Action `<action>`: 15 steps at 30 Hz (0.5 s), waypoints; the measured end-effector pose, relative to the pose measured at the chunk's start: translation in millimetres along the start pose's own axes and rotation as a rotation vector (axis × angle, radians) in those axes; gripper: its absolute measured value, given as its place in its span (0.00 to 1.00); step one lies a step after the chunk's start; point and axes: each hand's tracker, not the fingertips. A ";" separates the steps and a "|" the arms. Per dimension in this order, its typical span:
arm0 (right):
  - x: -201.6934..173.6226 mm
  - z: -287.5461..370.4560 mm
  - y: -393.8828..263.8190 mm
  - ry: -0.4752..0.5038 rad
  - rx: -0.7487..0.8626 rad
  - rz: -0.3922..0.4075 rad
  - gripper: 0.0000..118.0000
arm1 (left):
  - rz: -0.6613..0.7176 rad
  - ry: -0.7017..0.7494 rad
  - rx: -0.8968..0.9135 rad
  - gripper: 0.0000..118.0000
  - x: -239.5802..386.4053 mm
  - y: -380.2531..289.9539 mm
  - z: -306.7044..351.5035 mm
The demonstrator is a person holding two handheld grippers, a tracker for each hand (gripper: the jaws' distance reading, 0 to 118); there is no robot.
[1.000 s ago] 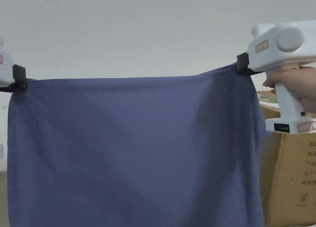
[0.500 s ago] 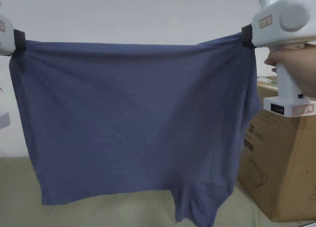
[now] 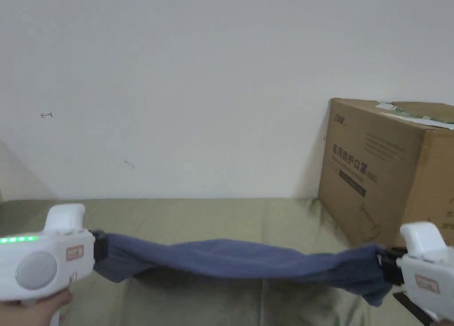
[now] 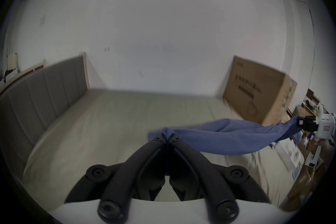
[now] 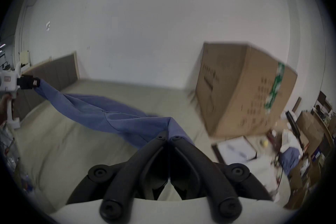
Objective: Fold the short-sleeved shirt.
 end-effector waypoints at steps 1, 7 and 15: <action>-2.3 3.3 -24.3 0.000 -0.031 -0.008 0.00 | -0.009 0.003 -0.038 0.00 0.5 -23.0 5.8; -13.3 45.8 -143.5 0.050 -0.181 -0.045 0.00 | 0.029 -0.002 -0.228 0.00 -20.8 -145.1 46.8; -7.9 93.1 -190.4 0.107 -0.302 0.041 0.00 | 0.012 -0.003 -0.272 0.00 -40.0 -207.7 101.3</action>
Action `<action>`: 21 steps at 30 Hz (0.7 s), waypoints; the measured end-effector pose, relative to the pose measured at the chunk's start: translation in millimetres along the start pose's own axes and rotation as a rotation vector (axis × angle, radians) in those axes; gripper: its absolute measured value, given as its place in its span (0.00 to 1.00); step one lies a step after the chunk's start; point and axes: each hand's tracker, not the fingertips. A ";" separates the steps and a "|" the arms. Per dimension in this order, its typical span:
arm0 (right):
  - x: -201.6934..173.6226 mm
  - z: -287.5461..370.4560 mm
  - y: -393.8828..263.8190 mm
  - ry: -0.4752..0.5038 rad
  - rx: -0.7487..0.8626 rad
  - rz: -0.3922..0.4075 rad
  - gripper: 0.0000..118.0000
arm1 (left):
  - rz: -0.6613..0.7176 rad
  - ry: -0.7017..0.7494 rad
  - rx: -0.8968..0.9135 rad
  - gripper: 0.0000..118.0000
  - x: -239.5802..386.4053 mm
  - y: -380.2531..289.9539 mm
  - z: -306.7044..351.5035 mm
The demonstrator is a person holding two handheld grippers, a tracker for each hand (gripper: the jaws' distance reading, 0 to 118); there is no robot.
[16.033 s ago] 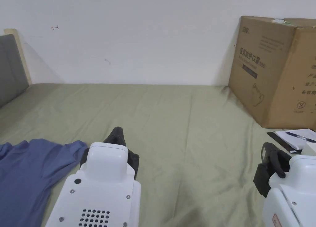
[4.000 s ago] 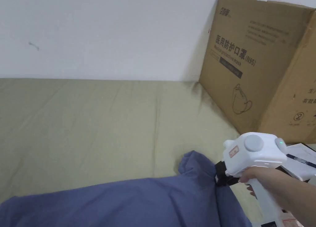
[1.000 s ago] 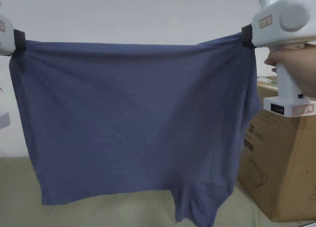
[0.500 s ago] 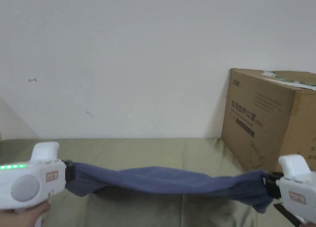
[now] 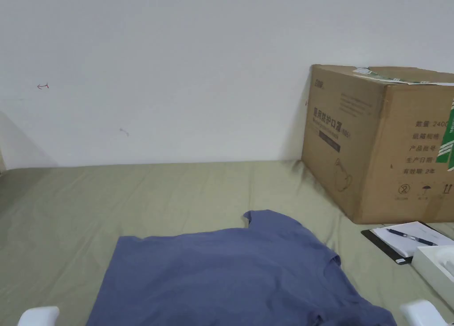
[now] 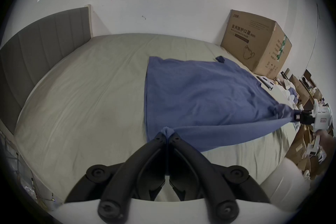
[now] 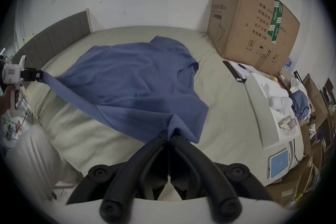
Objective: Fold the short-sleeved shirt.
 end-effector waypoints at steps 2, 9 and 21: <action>2.6 1.3 -4.5 0.007 -0.026 0.007 0.00 | -0.025 -0.010 -0.013 0.00 -2.3 -10.4 5.1; 1.7 -22.1 -19.3 0.012 -0.190 -0.015 0.00 | -0.108 -0.025 -0.108 0.01 1.3 -39.2 4.1; 7.1 18.4 -22.3 -0.070 -0.067 -0.185 0.95 | -0.043 0.058 -0.159 0.98 -5.0 -35.9 38.7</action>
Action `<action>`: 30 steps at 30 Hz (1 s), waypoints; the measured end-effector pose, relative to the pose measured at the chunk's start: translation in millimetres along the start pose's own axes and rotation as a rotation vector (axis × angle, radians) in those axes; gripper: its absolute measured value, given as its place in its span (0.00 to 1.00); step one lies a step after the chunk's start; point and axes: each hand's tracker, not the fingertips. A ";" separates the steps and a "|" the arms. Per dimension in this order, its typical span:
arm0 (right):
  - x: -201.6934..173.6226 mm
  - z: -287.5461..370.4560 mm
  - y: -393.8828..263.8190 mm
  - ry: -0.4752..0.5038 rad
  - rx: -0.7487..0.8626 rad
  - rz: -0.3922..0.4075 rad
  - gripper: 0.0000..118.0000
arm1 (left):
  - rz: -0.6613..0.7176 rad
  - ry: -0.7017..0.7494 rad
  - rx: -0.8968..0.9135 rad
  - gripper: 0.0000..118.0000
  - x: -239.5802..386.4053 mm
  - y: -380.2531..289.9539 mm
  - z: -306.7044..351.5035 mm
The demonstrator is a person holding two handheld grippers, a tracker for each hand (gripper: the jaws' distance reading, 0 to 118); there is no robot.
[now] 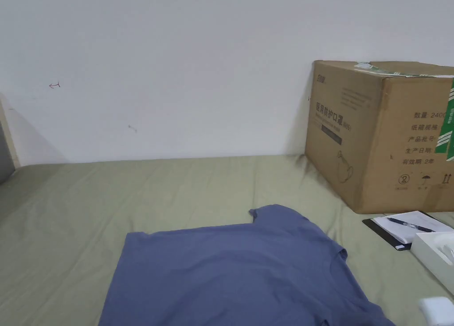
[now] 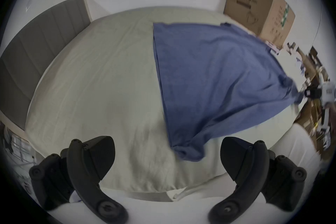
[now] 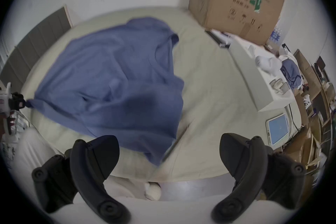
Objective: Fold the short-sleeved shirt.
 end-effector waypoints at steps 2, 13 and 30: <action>-12.6 29.1 5.0 0.027 0.075 -0.031 0.96 | 0.041 -0.057 0.101 0.98 8.0 10.1 25.6; -130.7 141.3 -8.2 0.021 0.964 -0.201 0.07 | 0.108 -0.076 0.851 0.00 97.4 5.6 130.5; -123.7 127.3 -8.2 0.083 0.651 0.000 0.00 | -0.032 -0.148 -0.069 0.00 42.7 50.1 92.6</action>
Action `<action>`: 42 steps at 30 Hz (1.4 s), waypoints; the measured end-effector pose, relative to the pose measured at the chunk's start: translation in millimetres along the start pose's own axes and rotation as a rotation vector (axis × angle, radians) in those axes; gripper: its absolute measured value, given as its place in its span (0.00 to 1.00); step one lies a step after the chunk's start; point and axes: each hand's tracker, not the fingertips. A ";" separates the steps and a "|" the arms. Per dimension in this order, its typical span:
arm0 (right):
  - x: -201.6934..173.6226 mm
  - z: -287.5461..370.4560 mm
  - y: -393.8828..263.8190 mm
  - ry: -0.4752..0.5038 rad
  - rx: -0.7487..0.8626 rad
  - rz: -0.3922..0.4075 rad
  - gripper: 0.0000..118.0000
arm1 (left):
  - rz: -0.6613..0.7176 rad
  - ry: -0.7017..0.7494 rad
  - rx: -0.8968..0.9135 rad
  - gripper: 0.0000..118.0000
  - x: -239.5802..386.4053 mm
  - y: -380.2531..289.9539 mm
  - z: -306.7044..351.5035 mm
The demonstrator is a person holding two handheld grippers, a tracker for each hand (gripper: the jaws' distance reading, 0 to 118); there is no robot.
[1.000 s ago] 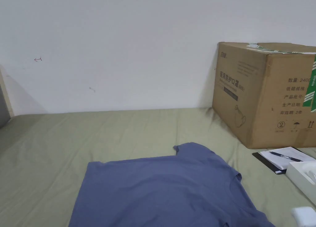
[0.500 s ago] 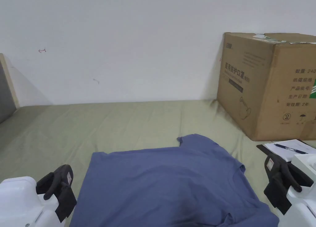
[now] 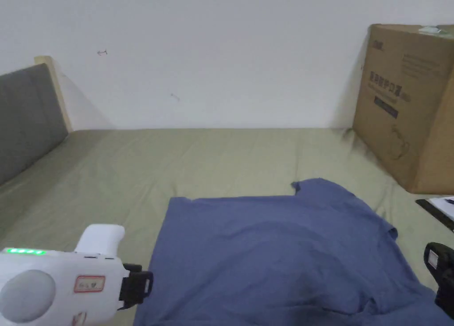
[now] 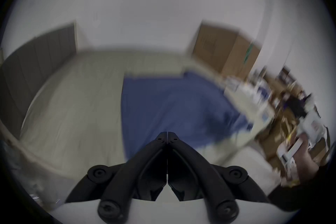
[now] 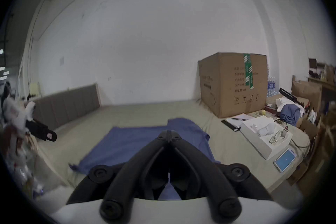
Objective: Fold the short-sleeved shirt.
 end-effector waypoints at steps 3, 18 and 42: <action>-5.5 -9.0 -12.4 0.004 -0.096 0.038 0.00 | -0.093 0.094 -0.065 0.00 -16.4 -11.9 -38.9; -10.2 -34.6 -33.6 0.024 -0.261 0.013 0.00 | 0.017 0.041 -0.030 0.01 -56.4 -46.0 -140.7; 137.8 -125.1 -124.4 -0.105 -0.779 -0.061 0.87 | 0.038 0.043 0.301 0.01 -24.1 -59.9 -99.7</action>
